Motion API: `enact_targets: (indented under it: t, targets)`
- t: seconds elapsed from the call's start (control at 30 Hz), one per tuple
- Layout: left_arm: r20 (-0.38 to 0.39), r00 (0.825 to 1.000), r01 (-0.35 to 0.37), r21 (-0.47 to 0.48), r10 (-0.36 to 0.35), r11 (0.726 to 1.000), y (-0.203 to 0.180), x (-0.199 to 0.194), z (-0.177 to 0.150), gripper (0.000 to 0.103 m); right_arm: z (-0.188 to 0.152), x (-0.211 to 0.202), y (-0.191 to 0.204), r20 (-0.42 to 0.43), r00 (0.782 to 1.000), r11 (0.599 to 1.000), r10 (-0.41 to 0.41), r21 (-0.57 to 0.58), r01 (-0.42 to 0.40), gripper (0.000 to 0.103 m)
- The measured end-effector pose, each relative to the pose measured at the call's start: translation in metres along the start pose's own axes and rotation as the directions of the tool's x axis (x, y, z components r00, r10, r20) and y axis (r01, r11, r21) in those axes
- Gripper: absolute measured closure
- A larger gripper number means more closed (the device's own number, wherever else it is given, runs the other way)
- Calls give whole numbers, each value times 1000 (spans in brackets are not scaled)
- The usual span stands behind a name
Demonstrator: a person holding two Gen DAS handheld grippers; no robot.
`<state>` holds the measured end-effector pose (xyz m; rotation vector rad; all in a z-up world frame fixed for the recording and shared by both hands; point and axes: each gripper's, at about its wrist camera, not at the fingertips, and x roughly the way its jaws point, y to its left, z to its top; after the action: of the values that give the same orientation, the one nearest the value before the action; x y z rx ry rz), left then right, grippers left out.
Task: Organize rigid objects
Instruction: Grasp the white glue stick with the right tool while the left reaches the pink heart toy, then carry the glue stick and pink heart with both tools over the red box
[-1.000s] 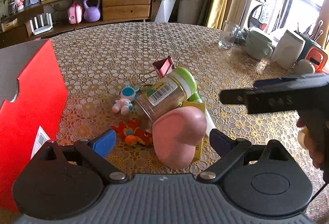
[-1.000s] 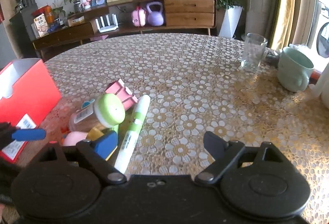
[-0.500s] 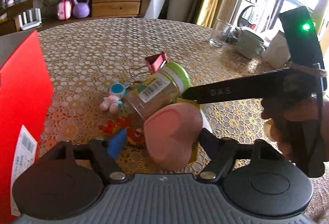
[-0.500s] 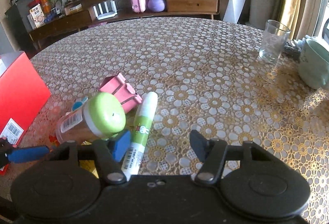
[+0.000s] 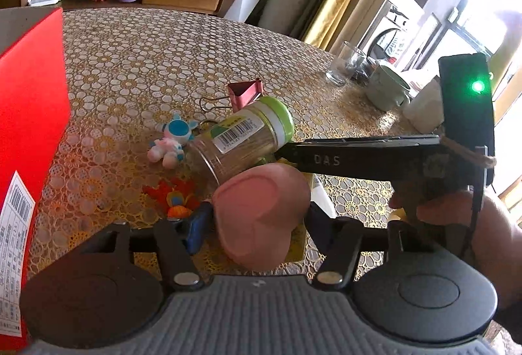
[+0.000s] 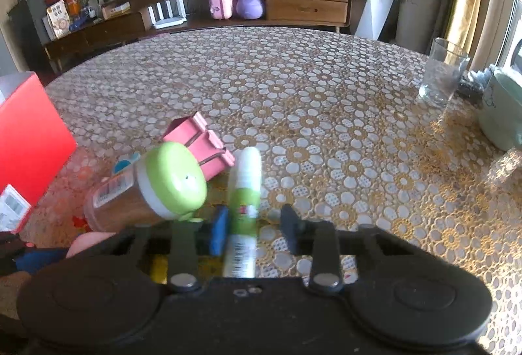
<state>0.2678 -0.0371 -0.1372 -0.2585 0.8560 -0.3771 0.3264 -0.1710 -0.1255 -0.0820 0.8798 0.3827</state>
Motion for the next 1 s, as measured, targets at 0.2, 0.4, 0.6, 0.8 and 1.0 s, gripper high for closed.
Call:
enact_targets:
  t: [0.2,0.4,0.6,0.8,1.0]
  targets:
    - [16,1000,-22,-9,22,1000,1,-6,1,42,-7,-10,-3,25,1000,1000,-16,20,16,86]
    - [24,999,-28,-8,28,1000,0,-19,-1,42,-17,-35,-10,45,999,999,-12,31,10,86]
    - [30,999,-45,5,45,999,-8,-35,-3,42,-28,-66,-9,47,999,999,-4,36,3,86]
    - [35,997,-70,41,69,997,-19,-56,-5,42,-30,-101,-2,56,998,999,2,38,-4,86]
    - [50,996,-75,63,72,995,-27,-85,-4,42,-30,-134,21,77,997,1000,23,8,-23,86]
